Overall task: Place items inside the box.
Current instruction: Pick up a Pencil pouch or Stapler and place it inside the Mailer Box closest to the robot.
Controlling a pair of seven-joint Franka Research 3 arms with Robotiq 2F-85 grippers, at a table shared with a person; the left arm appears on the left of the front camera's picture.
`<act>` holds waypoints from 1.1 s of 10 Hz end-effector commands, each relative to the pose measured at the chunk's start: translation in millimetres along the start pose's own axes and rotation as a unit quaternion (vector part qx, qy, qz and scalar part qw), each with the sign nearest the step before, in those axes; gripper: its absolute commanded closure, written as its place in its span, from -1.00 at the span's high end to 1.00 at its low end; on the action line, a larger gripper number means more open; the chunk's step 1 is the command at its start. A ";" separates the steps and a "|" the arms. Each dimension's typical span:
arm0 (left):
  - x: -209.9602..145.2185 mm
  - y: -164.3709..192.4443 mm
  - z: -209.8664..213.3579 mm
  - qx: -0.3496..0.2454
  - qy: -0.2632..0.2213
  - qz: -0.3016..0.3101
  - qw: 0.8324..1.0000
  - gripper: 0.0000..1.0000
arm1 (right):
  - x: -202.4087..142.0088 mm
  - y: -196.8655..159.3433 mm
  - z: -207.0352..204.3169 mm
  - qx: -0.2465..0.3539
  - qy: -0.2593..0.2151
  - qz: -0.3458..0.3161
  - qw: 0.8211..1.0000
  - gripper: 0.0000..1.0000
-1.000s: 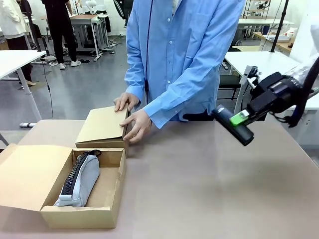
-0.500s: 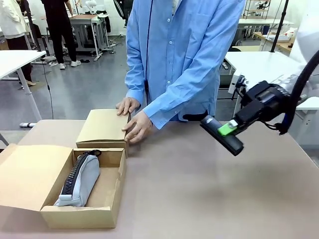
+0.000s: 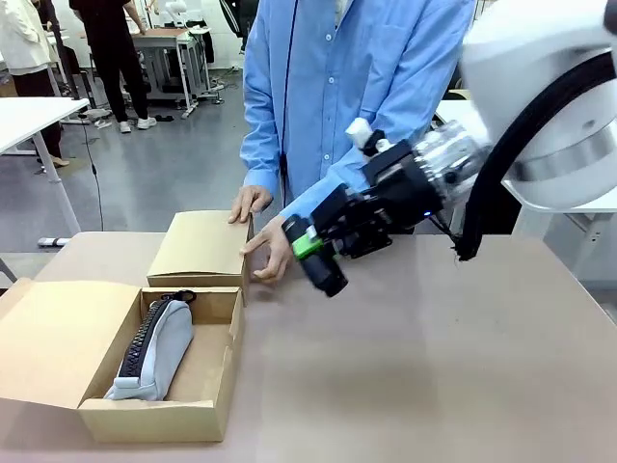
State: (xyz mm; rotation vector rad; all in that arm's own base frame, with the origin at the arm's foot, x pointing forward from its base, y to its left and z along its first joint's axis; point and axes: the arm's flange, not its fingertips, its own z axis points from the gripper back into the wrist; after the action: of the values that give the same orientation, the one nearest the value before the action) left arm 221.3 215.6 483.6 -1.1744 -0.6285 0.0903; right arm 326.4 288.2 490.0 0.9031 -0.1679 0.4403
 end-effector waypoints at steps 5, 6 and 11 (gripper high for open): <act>0.8 -2.6 0.4 -0.013 -0.008 -0.010 1.000 1.00 | 3.0 -1.2 -7.5 -0.054 0.040 -0.035 0.997 -0.14; 0.8 -2.6 0.4 -0.013 -0.008 -0.010 1.000 1.00 | 4.6 -1.5 -6.5 -0.050 0.040 -0.034 0.997 -0.14; 0.8 -2.6 0.4 -0.013 -0.008 -0.010 1.000 1.00 | 57.5 46.1 -114.2 -0.049 0.077 0.020 0.996 -0.14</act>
State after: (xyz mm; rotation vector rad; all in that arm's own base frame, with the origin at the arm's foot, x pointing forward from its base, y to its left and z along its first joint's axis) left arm 221.3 215.7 483.5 -1.1743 -0.6286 0.0903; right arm 329.6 391.6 476.9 0.8091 -0.0498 0.5397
